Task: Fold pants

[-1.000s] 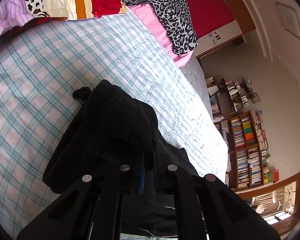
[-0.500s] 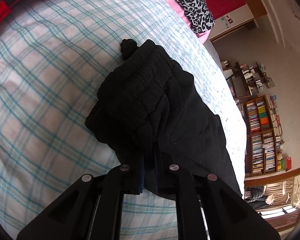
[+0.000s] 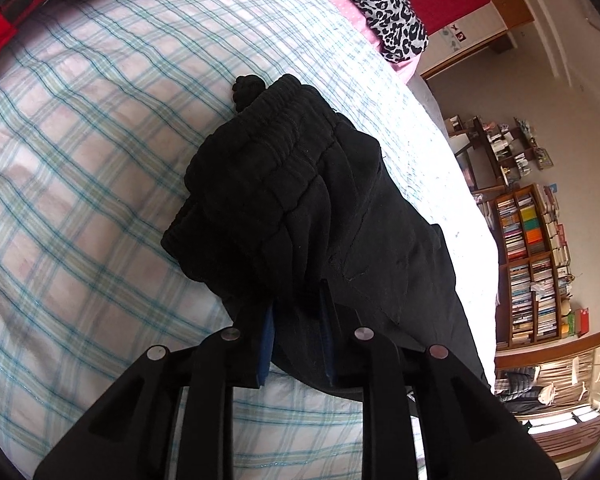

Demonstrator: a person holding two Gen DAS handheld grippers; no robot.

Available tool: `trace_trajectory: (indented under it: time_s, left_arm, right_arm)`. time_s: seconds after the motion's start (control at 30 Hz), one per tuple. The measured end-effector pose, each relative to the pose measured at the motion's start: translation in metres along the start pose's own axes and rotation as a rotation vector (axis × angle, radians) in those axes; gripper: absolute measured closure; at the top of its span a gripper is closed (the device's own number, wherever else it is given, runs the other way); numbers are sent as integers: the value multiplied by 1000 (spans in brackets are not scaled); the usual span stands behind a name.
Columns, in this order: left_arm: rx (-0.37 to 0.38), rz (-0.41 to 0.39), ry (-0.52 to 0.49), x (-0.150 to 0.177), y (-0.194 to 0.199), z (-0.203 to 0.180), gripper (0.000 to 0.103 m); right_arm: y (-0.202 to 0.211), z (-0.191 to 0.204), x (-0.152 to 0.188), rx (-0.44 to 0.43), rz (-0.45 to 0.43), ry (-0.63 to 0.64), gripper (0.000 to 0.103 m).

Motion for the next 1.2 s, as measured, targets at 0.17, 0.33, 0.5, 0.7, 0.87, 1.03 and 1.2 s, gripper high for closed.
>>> trace_trajectory:
  time_s: [0.17, 0.33, 0.5, 0.7, 0.87, 1.03, 1.2]
  left_arm:
    - [-5, 4, -8, 3, -1, 0, 77]
    - [0, 7, -34, 0, -2, -8, 62]
    - [-5, 6, -47, 0, -5, -13, 59]
    - [-12, 12, -56, -2, -10, -14, 59]
    - [-1, -8, -75, -3, -8, -23, 59]
    - [-30, 2, -129, 12, -14, -23, 59]
    - [-54, 19, -136, 21, -23, -7, 60]
  right_arm:
    - [1, 0, 2, -78, 8, -52, 59]
    - [1, 7, 3, -132, 15, -56, 59]
    - [-7, 11, 10, -181, 54, -59, 48]
    - [-29, 21, 17, -64, 59, 69, 77]
    - [-10, 48, -5, -55, -57, 195, 96]
    - [3, 33, -23, -26, -129, 215, 96]
    - [-33, -6, 7, 52, -8, 229, 93]
Point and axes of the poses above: each gripper's, at about its wrist camera, not at the fingertips, and y roughly against the way its jaws point, z to its left, x to its underside, the point moved 4 cm from there along -y, roughly the way its jaws point, and after that the axes turned 12 degrees about -z, right-handed, at the moved point
